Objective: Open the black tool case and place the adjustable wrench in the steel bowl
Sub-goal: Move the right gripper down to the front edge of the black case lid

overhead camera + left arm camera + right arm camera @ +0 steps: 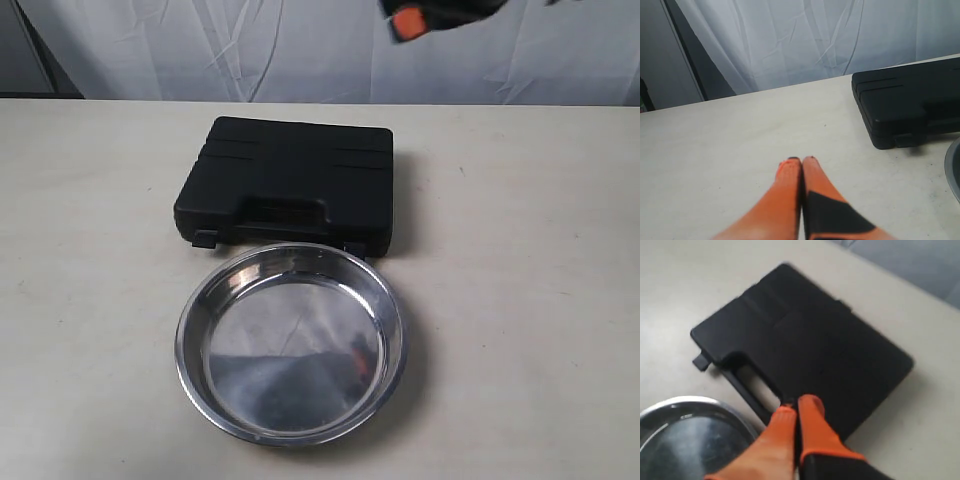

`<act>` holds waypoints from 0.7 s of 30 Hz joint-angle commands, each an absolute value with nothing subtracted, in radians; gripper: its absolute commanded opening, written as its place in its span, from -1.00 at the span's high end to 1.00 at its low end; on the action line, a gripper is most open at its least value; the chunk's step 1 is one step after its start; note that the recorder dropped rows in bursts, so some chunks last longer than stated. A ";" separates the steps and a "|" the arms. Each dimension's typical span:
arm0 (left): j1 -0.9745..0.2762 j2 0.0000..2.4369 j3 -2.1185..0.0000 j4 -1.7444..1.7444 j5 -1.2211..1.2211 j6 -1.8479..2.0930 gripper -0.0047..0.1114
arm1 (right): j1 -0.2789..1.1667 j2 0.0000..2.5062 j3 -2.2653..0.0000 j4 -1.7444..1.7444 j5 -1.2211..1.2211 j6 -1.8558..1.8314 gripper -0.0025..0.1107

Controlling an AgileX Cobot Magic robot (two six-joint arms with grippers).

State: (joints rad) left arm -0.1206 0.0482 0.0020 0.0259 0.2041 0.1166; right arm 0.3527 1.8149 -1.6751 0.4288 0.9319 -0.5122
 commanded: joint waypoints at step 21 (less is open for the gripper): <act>-0.119 0.041 0.000 0.031 0.194 0.113 0.91 | 0.671 2.396 -2.178 0.200 1.221 -0.402 0.11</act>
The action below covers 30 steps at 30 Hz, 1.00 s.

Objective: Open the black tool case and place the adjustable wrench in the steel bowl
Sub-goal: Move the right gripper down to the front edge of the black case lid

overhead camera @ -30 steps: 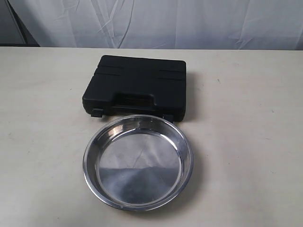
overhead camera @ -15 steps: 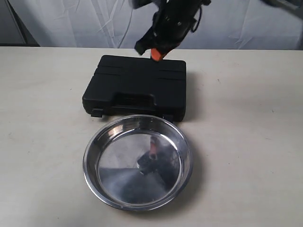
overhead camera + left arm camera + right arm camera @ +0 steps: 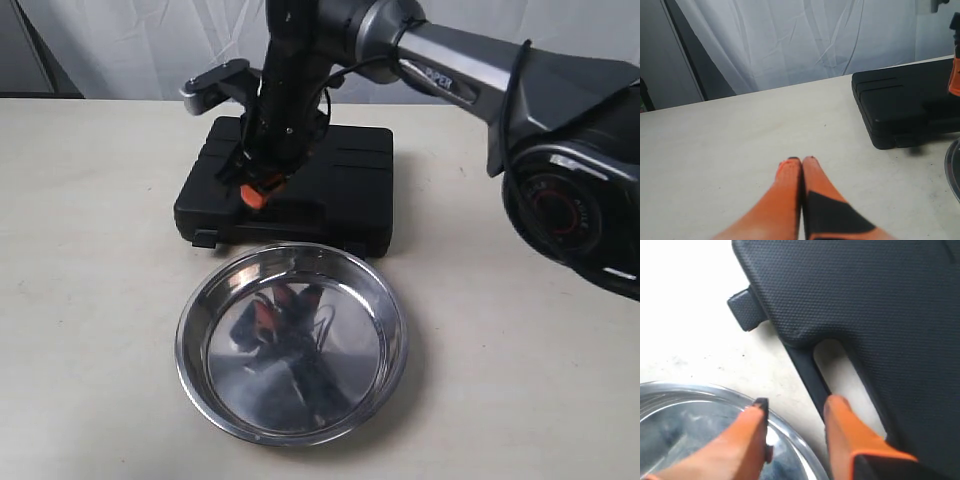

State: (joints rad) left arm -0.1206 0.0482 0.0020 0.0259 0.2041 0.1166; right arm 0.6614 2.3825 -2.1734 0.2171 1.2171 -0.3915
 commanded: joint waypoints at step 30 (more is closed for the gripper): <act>-0.119 0.041 0.000 0.031 0.194 0.113 0.91 | 0.671 2.476 -2.178 0.095 1.177 -0.402 0.06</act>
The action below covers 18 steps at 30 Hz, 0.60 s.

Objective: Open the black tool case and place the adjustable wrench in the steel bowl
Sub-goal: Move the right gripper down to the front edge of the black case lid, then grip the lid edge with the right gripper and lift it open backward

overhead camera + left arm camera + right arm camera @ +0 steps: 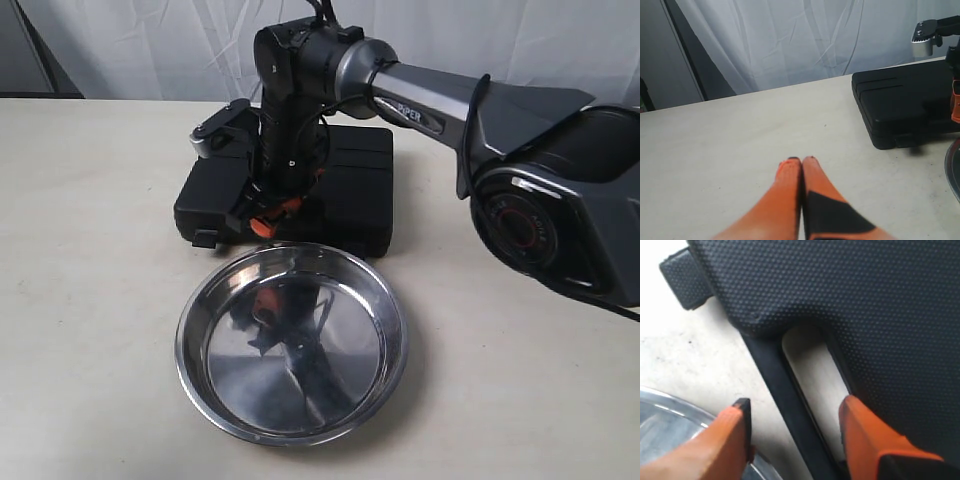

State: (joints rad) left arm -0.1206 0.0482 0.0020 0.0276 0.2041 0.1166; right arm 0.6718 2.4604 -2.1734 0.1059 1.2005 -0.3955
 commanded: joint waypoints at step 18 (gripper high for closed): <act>-0.119 0.041 0.000 0.031 0.194 0.113 0.91 | 0.671 2.488 -2.178 0.101 1.170 -0.402 0.97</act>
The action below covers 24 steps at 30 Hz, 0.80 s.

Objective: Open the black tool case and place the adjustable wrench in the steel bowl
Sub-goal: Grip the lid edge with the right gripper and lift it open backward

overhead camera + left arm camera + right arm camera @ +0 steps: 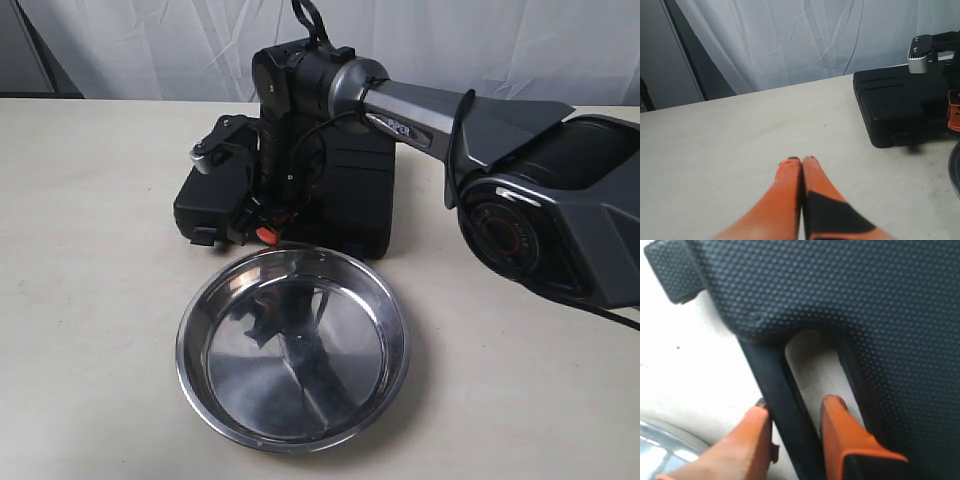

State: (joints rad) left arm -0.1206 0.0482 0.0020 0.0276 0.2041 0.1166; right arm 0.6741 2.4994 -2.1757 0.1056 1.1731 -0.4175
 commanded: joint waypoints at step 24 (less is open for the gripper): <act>-0.119 0.041 0.000 0.031 0.194 0.113 0.91 | 0.665 2.290 -2.179 0.011 1.166 -0.389 0.97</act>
